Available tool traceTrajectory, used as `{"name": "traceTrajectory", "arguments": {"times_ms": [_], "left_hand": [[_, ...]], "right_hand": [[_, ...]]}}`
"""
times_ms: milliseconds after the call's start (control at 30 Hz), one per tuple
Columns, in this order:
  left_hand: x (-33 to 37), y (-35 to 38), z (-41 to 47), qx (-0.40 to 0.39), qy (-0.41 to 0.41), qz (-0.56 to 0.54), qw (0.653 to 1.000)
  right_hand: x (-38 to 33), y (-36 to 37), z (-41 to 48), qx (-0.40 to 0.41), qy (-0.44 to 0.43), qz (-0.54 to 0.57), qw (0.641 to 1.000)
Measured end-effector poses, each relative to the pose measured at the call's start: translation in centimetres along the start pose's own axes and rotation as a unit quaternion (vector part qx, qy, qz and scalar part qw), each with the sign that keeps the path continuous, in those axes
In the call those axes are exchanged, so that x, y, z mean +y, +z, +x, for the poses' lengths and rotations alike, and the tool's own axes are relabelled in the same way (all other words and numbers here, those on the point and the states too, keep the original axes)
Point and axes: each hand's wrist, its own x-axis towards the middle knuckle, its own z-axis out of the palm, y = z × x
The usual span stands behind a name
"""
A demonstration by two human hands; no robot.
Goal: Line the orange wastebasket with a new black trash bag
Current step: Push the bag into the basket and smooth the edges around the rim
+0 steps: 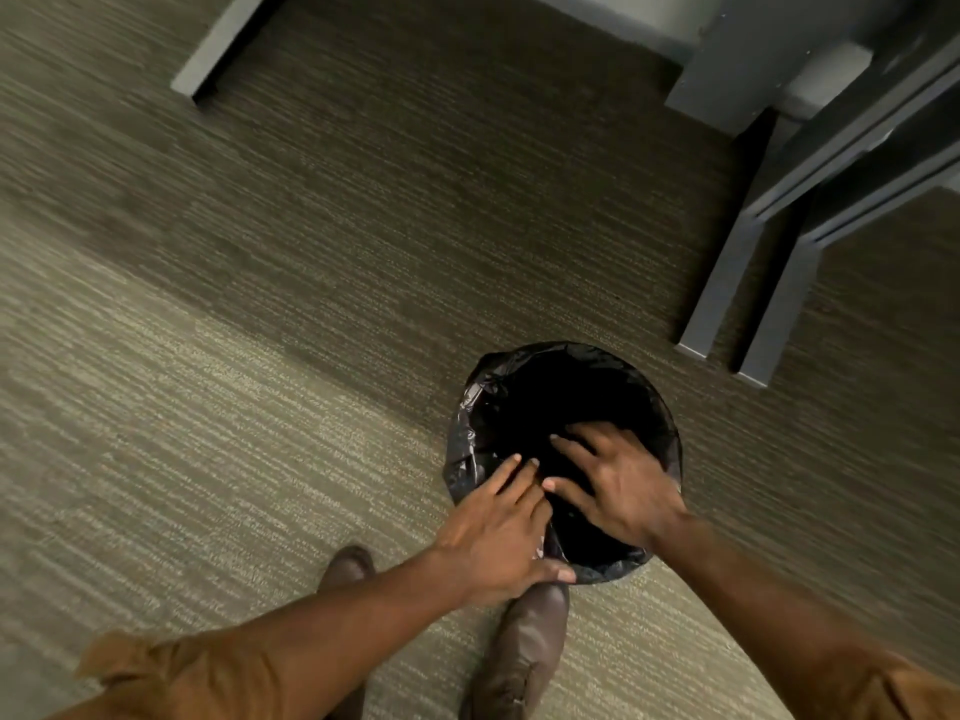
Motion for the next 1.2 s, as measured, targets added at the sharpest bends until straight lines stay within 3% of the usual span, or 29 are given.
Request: {"name": "traceTrajectory", "arguments": {"times_ms": [100,167,400,467,600,667,767,867,933,967,1033,1100,1200], "left_hand": [[0.5,0.8,0.0,-0.061,-0.033,0.011,0.997],[0.3,1.0,0.0,-0.098,-0.049,0.008,0.994],[0.5,1.0,-0.3,-0.155,-0.025,0.117,0.981],[0.8,1.2,-0.5,-0.139,-0.022,0.129,0.982],[0.9,2.1,-0.9,-0.077,-0.025,0.081,0.993],[0.8,2.7,-1.2,-0.067,-0.025,0.071,0.995],[0.6,3.2,-1.5,-0.057,-0.029,0.069,0.996],[0.3,2.8,-1.9,-0.052,-0.031,0.068,0.996],[0.0,2.8,-2.1,-0.051,-0.025,0.068,0.996],[-0.2,2.8,-2.3,-0.045,-0.023,0.059,0.997],[-0.6,2.4,-2.6,0.001,-0.017,0.022,1.0],[-1.1,2.0,-2.6,0.109,-0.045,0.005,0.993],[-2.4,0.6,-1.6,0.224,-0.177,-0.048,0.957]], "right_hand": [[-0.2,1.8,0.3,-0.179,-0.003,-0.091,0.98],[0.2,3.0,0.5,-0.256,0.018,-0.142,0.956],[0.7,4.4,-0.1,-0.404,0.052,-0.222,0.886],[0.3,4.8,-0.1,-0.395,0.057,-0.215,0.891],[-2.1,3.8,1.2,-0.213,0.027,-0.111,0.97],[-3.9,3.1,2.5,-0.182,0.021,-0.019,0.983],[-5.6,3.6,3.7,-0.258,0.039,0.107,0.959],[-6.6,4.1,3.9,-0.358,0.061,0.088,0.928],[-6.8,5.1,3.1,-0.384,0.08,0.093,0.915],[-6.8,5.5,2.6,-0.369,0.092,0.112,0.918],[-6.2,6.2,1.9,-0.263,0.137,0.194,0.935],[-5.7,5.7,1.6,-0.088,0.22,0.281,0.93],[-5.2,3.4,0.4,0.156,0.294,0.261,0.906]]}}
